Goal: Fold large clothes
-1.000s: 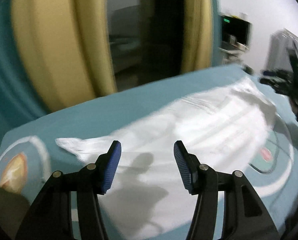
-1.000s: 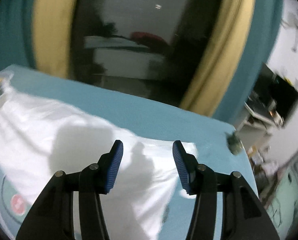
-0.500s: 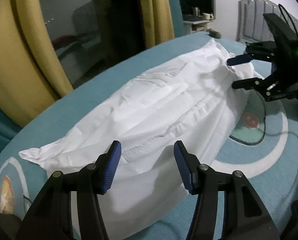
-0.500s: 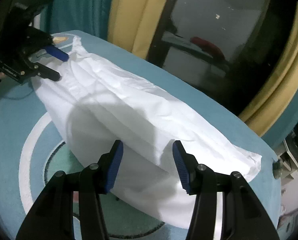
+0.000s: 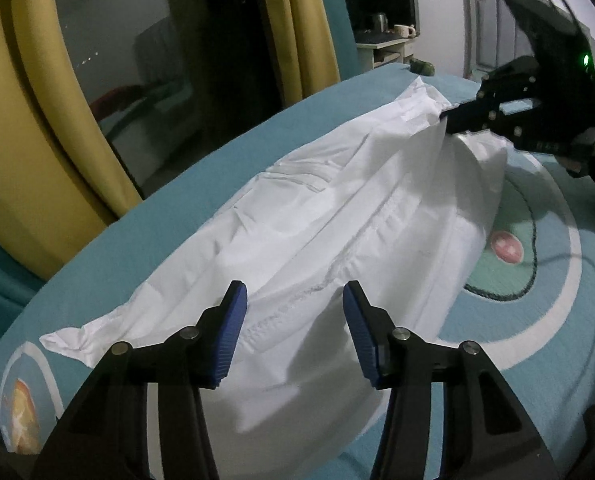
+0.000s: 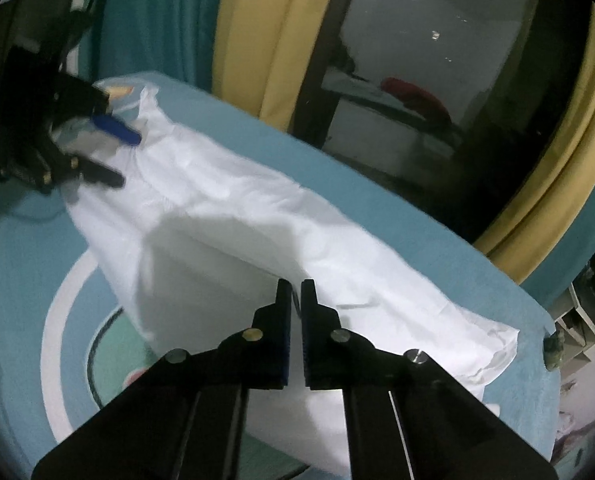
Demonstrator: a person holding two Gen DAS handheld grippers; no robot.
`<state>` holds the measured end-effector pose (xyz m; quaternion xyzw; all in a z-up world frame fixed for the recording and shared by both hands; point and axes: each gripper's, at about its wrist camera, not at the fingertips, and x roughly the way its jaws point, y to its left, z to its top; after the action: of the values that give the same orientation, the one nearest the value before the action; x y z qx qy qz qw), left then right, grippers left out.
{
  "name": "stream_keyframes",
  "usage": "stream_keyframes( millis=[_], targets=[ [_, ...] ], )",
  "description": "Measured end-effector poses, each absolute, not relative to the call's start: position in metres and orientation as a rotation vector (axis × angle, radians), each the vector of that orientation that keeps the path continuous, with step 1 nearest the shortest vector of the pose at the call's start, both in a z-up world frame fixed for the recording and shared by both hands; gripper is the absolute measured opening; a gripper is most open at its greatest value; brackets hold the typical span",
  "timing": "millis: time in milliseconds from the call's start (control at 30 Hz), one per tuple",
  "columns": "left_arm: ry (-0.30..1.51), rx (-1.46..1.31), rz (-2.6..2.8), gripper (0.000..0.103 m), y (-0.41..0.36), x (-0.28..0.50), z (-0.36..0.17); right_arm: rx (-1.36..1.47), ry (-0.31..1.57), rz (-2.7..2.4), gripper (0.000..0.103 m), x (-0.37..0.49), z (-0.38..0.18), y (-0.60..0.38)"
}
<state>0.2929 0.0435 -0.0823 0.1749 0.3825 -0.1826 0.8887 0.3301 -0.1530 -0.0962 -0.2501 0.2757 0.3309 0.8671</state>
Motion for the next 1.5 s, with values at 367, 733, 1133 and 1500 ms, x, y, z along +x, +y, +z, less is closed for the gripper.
stream_keyframes(
  millis=[367, 733, 1133, 1500],
  targets=[
    [0.858, 0.348, -0.261, 0.053, 0.050, 0.339, -0.075, -0.428, 0.534, 0.623, 0.001, 0.401, -0.067, -0.133],
    [0.907, 0.251, -0.006, 0.053, 0.124, 0.418, -0.081, -0.367, 0.674, 0.476, 0.001, 0.501, -0.086, -0.113],
    [0.784, 0.014, 0.115, 0.054, 0.190, 0.337, -0.039, -0.337, 0.704, 0.299, 0.080, 0.497, -0.082, -0.165],
    [0.872, -0.209, 0.040, 0.060, 0.177, 0.245, -0.092, 0.039, 0.896, 0.234, 0.080, 0.389, -0.122, -0.315]
  ],
)
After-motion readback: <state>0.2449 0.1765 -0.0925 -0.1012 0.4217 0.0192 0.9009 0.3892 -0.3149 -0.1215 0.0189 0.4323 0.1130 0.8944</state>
